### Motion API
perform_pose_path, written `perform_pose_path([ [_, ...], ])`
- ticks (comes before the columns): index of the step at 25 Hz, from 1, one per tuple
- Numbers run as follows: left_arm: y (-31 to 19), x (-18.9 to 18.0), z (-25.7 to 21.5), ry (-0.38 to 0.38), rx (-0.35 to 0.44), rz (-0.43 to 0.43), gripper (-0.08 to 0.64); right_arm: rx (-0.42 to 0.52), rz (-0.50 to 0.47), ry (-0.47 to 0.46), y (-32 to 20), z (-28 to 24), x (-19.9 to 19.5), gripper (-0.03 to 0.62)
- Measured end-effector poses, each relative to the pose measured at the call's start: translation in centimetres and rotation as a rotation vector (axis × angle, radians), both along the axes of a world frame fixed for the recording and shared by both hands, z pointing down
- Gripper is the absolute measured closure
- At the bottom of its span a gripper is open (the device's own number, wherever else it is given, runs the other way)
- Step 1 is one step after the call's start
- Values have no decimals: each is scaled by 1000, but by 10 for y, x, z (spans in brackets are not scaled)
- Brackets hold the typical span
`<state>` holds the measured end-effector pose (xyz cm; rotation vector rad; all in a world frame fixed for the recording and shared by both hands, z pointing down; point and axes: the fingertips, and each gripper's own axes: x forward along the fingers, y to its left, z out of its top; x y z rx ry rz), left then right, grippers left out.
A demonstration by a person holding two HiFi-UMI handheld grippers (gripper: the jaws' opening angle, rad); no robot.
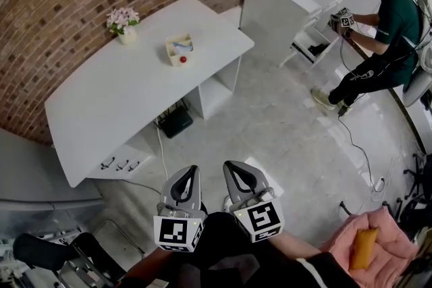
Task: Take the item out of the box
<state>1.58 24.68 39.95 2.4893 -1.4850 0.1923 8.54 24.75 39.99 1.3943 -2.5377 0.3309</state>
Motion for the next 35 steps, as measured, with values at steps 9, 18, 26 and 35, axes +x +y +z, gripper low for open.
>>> perform_pose_path([
  [9,-35,-23,-1,24,10,28,555,10,38,25,-33,-1,-21,592],
  [18,-67,-50,-4,31,22,81,555,19,97,25,-63,-3,-47,592],
  [26,-88,-80,-5,52,25,116,555,30,138,50,-80,-4,-74,592],
  [35,-105,-112,-4,84,27,124,555,41,163,62,-99,-12,-110,592],
])
